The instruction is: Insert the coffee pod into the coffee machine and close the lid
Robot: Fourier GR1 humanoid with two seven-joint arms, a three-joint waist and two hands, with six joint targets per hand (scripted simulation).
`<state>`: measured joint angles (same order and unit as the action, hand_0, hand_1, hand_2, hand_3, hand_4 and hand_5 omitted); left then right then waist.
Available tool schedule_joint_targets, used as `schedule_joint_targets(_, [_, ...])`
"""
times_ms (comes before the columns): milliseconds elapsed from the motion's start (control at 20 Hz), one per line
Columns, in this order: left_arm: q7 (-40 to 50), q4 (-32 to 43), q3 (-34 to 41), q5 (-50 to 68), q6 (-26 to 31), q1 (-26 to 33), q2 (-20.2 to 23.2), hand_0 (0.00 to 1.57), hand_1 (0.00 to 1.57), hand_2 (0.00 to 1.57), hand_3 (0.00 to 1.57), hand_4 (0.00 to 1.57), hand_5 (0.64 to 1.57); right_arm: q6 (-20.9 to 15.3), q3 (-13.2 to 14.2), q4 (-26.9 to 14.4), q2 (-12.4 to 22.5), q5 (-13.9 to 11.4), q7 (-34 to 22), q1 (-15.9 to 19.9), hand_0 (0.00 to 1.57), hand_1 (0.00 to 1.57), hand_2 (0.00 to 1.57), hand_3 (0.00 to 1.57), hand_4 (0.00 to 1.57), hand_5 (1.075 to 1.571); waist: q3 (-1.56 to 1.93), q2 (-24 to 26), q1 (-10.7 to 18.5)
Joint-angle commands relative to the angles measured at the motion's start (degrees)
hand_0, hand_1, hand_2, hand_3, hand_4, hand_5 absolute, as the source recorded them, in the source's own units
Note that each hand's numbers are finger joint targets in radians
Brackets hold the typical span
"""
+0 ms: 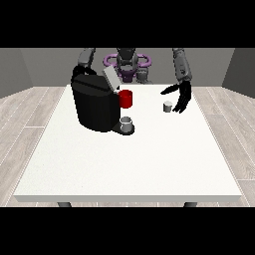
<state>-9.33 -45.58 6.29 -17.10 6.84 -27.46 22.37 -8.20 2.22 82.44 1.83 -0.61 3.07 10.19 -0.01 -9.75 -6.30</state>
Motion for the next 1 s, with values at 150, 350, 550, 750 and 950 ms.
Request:
schedule_joint_targets(150, [-1.4, 5.0, -2.4, -6.8, -4.0, -1.1, 1.6, 0.58, 0.58, 0.72, 0.47, 0.00, 1.571, -0.3, 0.3, -0.4, 1.3, -1.1, -0.7, 1.1, 0.00, 0.00, 0.00, 0.00, 0.36, 1.571, 0.00, -1.0, -1.8])
schedule_joint_targets(350, [-4.3, 8.0, -3.5, -9.9, -5.7, -2.2, 2.2, 0.55, 0.55, 0.70, 0.45, 0.00, 1.571, -0.5, -0.4, 2.0, 0.8, -0.5, -5.5, 4.1, 0.00, 0.00, 0.00, 0.00, 0.39, 1.571, -0.02, -0.8, -2.0])
schedule_joint_targets(550, [-3.4, 9.5, -2.8, -11.0, -6.6, -6.0, 2.0, 0.70, 0.70, 0.83, 0.59, 0.00, 1.571, -1.9, -2.5, 0.3, -1.3, -2.3, -4.8, 3.4, 0.00, 0.00, 0.00, 0.00, 0.45, 1.571, -0.01, -0.3, -1.7])
schedule_joint_targets(750, [-5.7, 8.3, -3.5, -13.0, -12.5, -5.0, -0.7, 0.77, 0.77, 0.92, 0.69, 0.35, 1.571, -0.2, 1.3, -5.8, 0.3, -0.2, 2.6, 2.4, 0.00, 0.00, 0.00, 0.00, 0.52, 1.571, 0.02, -1.1, -0.2])
schedule_joint_targets(950, [-10.7, 11.5, -3.0, -15.1, -15.6, -4.4, 1.4, 0.92, 0.92, 1.04, 0.83, 0.36, 1.571, -1.9, 0.2, -3.0, -1.3, -0.6, 2.1, 2.5, 0.00, 0.00, 0.00, 0.00, 0.52, 1.571, 0.00, -2.7, -0.8])
